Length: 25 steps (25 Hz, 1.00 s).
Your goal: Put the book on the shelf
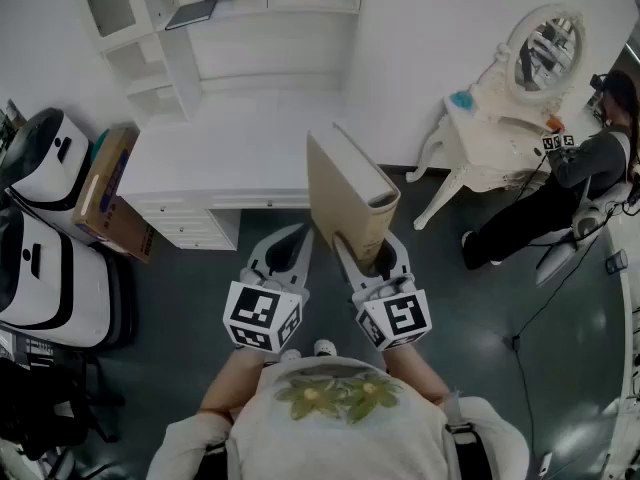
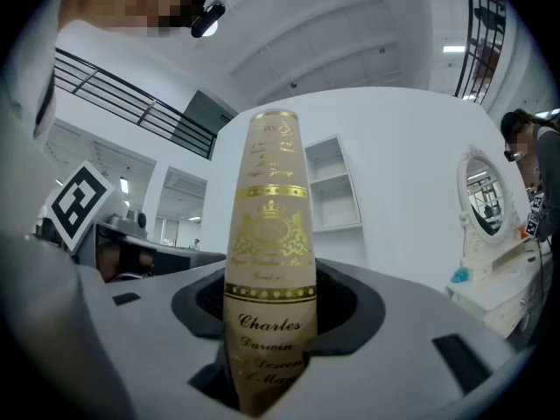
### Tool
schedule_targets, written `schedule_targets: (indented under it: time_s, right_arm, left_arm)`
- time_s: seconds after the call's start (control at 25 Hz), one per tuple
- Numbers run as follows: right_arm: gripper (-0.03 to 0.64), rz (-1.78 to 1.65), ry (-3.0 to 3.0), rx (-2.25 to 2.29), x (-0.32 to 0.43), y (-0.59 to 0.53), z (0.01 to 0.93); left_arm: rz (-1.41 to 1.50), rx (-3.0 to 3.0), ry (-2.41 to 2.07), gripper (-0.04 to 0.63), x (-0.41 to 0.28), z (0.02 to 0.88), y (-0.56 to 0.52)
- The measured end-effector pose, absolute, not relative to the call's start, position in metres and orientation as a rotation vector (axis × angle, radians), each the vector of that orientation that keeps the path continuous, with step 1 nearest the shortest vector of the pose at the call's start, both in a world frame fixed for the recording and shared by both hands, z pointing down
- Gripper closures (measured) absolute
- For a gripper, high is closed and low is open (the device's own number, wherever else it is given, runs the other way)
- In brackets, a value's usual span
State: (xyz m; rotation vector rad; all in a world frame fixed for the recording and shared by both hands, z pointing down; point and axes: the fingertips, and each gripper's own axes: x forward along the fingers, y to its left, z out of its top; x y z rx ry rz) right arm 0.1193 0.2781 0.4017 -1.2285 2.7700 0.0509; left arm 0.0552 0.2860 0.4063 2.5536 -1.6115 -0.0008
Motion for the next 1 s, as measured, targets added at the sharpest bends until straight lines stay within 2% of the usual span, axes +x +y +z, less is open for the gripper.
schedule_targets:
  time_s: [0.52, 1.0]
  right_arm:
    - [0.39, -0.016, 2.806, -1.127, 0.145, 0.255, 0.42]
    - [0.391, -0.088, 2.807, -1.194, 0.123, 0.2, 0.442]
  left_arm:
    - [0.011, 2.532, -1.648, 0.568, 0.09, 0.421, 0.269]
    - [0.043, 2.487, -1.601, 0.568, 0.062, 0.449, 0.213]
